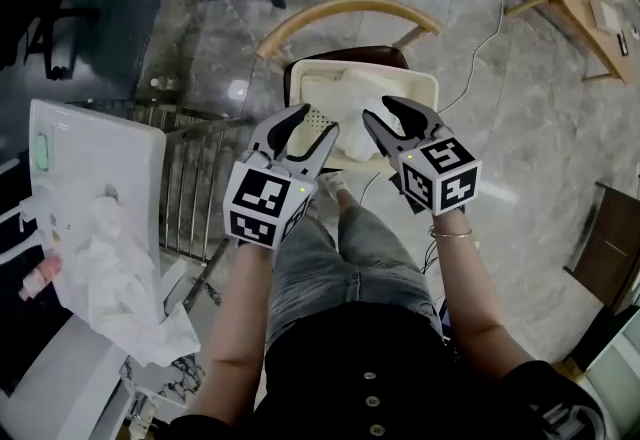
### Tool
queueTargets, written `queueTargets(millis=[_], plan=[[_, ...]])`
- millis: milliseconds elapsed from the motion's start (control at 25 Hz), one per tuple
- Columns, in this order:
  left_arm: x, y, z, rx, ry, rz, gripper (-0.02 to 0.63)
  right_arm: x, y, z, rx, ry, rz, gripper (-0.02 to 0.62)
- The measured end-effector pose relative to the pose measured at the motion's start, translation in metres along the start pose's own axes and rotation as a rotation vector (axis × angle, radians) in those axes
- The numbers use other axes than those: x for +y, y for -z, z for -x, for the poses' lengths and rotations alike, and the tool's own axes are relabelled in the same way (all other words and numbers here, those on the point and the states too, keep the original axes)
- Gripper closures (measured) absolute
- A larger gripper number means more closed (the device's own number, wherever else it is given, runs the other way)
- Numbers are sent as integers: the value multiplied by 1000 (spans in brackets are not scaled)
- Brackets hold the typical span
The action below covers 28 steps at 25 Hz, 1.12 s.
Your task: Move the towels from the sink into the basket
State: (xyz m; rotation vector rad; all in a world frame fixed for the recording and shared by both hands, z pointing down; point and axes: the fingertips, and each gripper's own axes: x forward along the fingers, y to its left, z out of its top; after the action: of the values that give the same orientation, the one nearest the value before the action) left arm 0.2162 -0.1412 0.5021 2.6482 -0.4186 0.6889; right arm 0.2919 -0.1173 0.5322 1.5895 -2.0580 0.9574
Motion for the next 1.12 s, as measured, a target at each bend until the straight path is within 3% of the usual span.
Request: queueTargets(millis=[200,400,680,920,1120], plan=[[6,-10,19,-36,-48,18,417,20,-23,2,-20,-50,54,437],[26,-16,62,-86,-151,26,417,66,-52,-6,-43,-145,147,440],[55,-3,164,-179,-303,111,417,192,-77,-25,-60,-326,343,448],[94,27,278,-233,-530,153,417,302,-75,-51,-34,-491,456,449],[113,67,356,-247,-664,211,417,380,-64,-65,-24,-589,524,451]])
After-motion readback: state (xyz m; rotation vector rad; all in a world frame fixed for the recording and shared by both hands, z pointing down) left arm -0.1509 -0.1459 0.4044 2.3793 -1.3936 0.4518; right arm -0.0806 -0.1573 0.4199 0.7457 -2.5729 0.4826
